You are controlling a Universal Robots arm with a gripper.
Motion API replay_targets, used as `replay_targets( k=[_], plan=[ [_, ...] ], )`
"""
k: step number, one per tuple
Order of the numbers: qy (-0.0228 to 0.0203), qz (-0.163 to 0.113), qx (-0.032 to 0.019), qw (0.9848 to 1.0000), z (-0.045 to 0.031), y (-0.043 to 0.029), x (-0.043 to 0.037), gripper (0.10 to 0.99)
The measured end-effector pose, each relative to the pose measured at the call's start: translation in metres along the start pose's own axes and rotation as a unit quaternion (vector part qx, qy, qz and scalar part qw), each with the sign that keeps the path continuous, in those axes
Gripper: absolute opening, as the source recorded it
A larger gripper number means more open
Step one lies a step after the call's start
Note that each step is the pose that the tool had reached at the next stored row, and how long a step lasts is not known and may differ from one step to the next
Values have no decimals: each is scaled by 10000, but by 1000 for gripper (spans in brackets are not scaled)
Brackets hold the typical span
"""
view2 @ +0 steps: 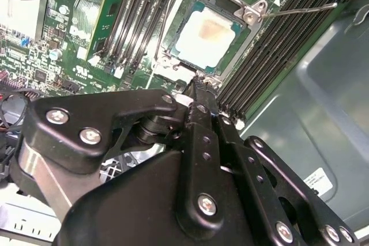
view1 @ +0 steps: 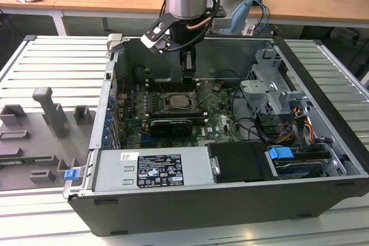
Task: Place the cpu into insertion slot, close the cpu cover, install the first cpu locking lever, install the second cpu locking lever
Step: 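Close the cpu cover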
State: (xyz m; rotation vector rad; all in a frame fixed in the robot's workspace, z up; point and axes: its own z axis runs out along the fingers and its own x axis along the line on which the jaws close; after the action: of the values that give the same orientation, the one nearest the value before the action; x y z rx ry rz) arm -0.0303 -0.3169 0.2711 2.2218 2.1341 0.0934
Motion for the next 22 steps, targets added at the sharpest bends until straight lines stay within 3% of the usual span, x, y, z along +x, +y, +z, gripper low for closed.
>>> replay_targets(
  k=[22],
  plan=[
    [0,0,0,10000,12,138,6,106]
  ],
)
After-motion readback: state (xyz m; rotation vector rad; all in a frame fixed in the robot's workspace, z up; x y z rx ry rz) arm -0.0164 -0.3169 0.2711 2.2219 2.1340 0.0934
